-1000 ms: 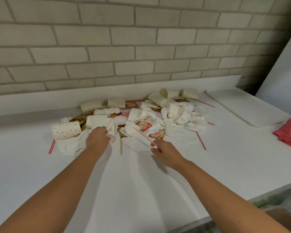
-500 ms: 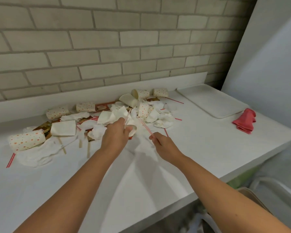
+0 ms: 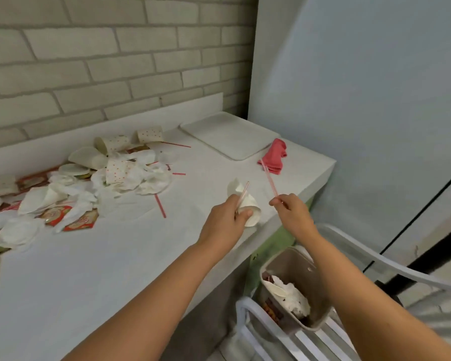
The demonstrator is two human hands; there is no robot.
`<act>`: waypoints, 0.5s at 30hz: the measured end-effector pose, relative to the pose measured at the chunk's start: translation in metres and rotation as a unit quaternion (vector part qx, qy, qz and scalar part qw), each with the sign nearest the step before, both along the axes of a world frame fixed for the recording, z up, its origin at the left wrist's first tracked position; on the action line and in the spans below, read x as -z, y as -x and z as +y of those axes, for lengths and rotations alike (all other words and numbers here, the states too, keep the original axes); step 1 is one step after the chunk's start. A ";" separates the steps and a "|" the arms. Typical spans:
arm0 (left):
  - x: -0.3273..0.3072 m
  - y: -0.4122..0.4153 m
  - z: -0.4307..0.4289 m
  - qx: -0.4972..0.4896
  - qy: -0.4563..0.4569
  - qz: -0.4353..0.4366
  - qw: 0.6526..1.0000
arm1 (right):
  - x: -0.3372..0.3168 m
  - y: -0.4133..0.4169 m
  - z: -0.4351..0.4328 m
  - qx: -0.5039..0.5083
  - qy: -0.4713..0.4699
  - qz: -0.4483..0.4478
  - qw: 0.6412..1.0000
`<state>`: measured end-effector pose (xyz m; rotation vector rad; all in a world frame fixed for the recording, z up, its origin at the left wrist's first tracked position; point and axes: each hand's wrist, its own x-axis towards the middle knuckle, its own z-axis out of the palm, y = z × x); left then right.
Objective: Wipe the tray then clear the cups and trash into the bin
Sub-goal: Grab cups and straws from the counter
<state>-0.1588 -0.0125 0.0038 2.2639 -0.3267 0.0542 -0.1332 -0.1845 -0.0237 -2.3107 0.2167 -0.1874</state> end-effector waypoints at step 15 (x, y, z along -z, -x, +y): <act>0.076 0.003 -0.120 0.150 -0.039 0.107 0.982 | 0.112 0.050 -0.126 0.025 0.031 0.312 0.949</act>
